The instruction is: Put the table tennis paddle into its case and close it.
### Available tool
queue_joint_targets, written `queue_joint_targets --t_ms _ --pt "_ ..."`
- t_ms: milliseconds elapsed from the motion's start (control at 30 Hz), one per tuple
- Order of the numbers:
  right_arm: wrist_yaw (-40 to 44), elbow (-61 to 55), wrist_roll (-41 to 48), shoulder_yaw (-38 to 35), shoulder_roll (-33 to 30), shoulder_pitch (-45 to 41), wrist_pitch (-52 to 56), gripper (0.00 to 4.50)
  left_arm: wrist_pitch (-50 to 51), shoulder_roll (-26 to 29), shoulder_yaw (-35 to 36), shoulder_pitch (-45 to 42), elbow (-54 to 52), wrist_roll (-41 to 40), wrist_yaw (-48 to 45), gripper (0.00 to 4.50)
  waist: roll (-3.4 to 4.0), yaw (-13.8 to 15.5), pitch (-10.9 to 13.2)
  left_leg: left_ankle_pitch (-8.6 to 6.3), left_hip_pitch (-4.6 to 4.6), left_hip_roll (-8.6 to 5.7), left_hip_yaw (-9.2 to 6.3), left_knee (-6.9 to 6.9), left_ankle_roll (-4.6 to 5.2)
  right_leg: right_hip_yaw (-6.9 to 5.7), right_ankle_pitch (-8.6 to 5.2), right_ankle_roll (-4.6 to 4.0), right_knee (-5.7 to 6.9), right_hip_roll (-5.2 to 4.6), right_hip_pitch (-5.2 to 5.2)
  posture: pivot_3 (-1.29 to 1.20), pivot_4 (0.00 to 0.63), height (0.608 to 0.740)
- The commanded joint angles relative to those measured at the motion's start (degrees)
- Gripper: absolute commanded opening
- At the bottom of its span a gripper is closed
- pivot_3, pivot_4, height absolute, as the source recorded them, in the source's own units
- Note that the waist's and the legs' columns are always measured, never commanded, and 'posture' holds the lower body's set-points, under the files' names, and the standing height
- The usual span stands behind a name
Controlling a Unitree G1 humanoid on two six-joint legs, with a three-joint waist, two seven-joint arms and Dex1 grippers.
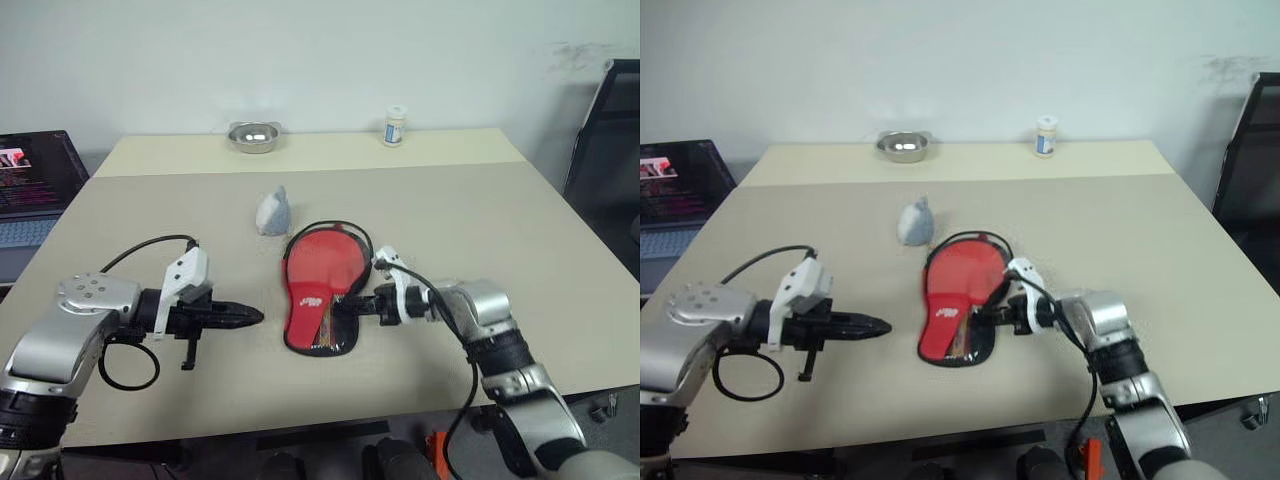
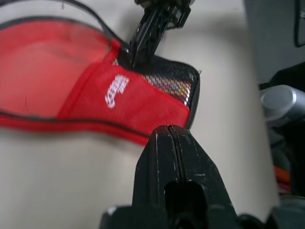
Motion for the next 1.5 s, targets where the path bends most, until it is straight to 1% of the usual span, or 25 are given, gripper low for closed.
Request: queue_joint_targets --t_ms 33,167,333,433,600,800,900,933,967,1133,1200,1233,1267,1300,1400,1433,1500 --pt "-1.5 -11.3 4.7 -0.8 -2.4 4.9 7.5 0.03 0.1 -0.3 0.9 3.0 -4.7 -2.1 0.3 0.0 0.0 0.2 0.0 -0.02 0.01 0.0 0.0 0.0 -0.03 0.0 -0.01 0.0 -0.02 0.0 0.01 0.0 0.15 0.74" --pt "-3.4 -18.9 8.2 -4.1 -5.7 9.2 12.8 0.03 0.3 -0.6 0.1 5.0 -6.8 -2.5 0.5 0.0 0.0 0.6 0.0 -0.03 0.01 0.0 -0.03 0.0 -0.04 -0.03 -0.02 0.0 -0.02 0.01 0.01 0.0 0.15 0.74" --pt "-5.5 -22.8 11.1 -6.7 -7.8 11.6 15.9 0.03 0.3 -0.9 -0.8 4.0 -6.2 -2.1 0.6 0.0 -0.01 0.6 0.0 -0.02 0.07 -0.01 -0.04 0.03 -0.03 -0.04 -0.03 0.0 -0.03 0.06 0.05 0.0 0.15 0.74" --pt "-7.0 -23.7 12.3 -8.1 -8.0 12.5 17.1 0.03 0.3 -1.2 -1.8 2.3 -5.0 -1.8 0.3 0.0 -0.01 0.6 0.0 -0.02 0.07 -0.01 -0.04 0.05 -0.03 -0.03 -0.03 0.01 -0.02 0.1 0.07 0.0 0.15 0.74" --pt "-9.2 -23.9 13.6 -8.0 -7.2 13.6 17.2 0.03 -0.2 -1.3 -2.7 0.6 -3.2 -1.2 -0.1 0.0 -0.01 0.6 0.0 -0.02 0.06 -0.01 -0.04 0.04 -0.03 -0.02 -0.03 0.01 -0.04 0.21 0.07 0.0 0.15 0.74" --pt "-10.8 -22.1 13.6 -7.3 -9.2 15.9 14.9 0.03 -0.5 -1.7 -3.2 0.0 -3.2 -1.0 0.4 0.0 -0.03 0.6 0.0 -0.02 0.05 -0.02 -0.03 0.04 -0.03 -0.01 -0.03 0.01 -0.08 0.21 0.08 0.0 0.15 0.74" --pt "-11.2 -23.1 14.7 -8.4 -9.8 16.6 14.9 0.75 -0.7 -2.0 -3.2 0.4 -3.6 -0.9 0.8 0.0 -0.06 0.7 0.0 -0.02 0.06 -0.04 -0.05 0.04 -0.03 -0.02 -0.03 0.01 -0.08 0.21 0.1 0.0 0.15 0.74" --pt "-11.6 -23.5 14.9 -8.8 -10.0 16.9 15.1 1.13 -0.8 -2.2 -3.1 0.5 -3.7 -0.9 1.1 0.0 -0.06 0.7 0.0 -0.02 0.06 -0.04 -0.05 0.04 -0.03 -0.02 -0.03 0.01 -0.08 0.21 0.11 0.0 0.15 0.74" --pt "-11.8 -23.9 15.1 -9.0 -10.5 17.2 15.2 1.36 -0.9 -2.4 -3.1 0.6 -3.8 -0.8 1.4 0.0 -0.06 0.7 0.0 -0.02 0.07 -0.04 -0.04 0.04 -0.03 -0.01 -0.03 0.01 -0.08 0.21 0.12 0.0 0.15 0.74" --pt "-7.7 -29.2 16.9 -7.0 -20.4 18.9 11.6 2.93 -1.7 -3.2 -2.6 1.7 -3.8 -0.4 2.7 0.0 -0.07 1.0 -0.1 -0.02 0.09 -0.12 -0.05 0.1 -0.03 -0.03 -0.04 0.02 -0.08 0.18 0.17 0.0 0.15 0.74" --pt "-4.2 -30.5 18.9 -7.2 -24.5 17.3 9.9 3.65 -2.1 -3.6 -2.4 2.4 -3.9 -0.4 3.4 0.0 -0.07 1.0 -0.1 -0.02 0.08 -0.14 -0.04 0.14 -0.03 -0.01 -0.03 0.04 -0.13 0.17 0.19 0.0 0.15 0.74" --pt "-3.1 -30.6 19.6 -7.3 -25.8 16.5 9.1 3.93 -2.2 -3.7 -2.4 2.5 -3.9 -0.3 3.7 0.0 -0.08 1.0 -0.1 -0.02 0.08 -0.15 -0.03 0.14 -0.02 0.01 -0.03 0.04 -0.14 0.16 0.19 0.0 0.15 0.74" --pt "-2.1 -30.4 19.8 -7.1 -26.9 15.6 7.9 4.35 -2.3 -3.8 -2.4 2.6 -3.8 -0.3 3.9 0.0 -0.08 0.9 -0.1 -0.02 0.08 -0.14 -0.02 0.15 -0.02 0.01 -0.03 0.04 -0.14 0.16 0.19 0.0 0.15 0.74" --pt "-0.4 -30.0 19.2 -6.1 -28.2 14.0 5.0 4.47 -2.2 -3.9 -2.3 2.6 -3.7 -0.3 4.4 0.0 -0.08 0.9 -0.1 -0.02 0.08 -0.13 -0.02 0.16 -0.02 0.02 -0.02 0.05 -0.13 0.16 0.18 0.0 0.15 0.74" --pt "3.3 -26.6 18.1 -3.7 -26.4 6.3 -3.2 4.47 -2.0 -4.2 -1.6 3.3 -3.1 -0.3 6.0 0.0 -0.07 0.2 -0.1 -0.02 0.16 0.01 -0.03 0.16 -0.01 0.05 -0.02 0.04 -0.06 0.19 0.18 0.0 0.15 0.74" --pt "4.0 -25.4 17.2 -2.5 -25.3 4.8 -6.1 4.47 -1.6 -4.4 -1.3 3.3 -2.8 -0.3 6.6 0.0 -0.08 0.2 -0.1 -0.02 0.19 0.0 -0.02 0.14 -0.01 0.09 0.0 0.03 -0.05 0.27 0.15 0.0 0.15 0.74" --pt "4.0 -21.3 14.1 1.2 -20.3 2.2 -13.4 4.47 -0.6 -4.5 -0.7 3.2 -2.1 -0.4 8.2 0.0 -0.17 0.2 -0.1 -0.02 0.24 0.06 -0.11 0.12 -0.01 0.04 -0.01 0.02 -0.05 0.59 0.17 0.0 0.15 0.74"
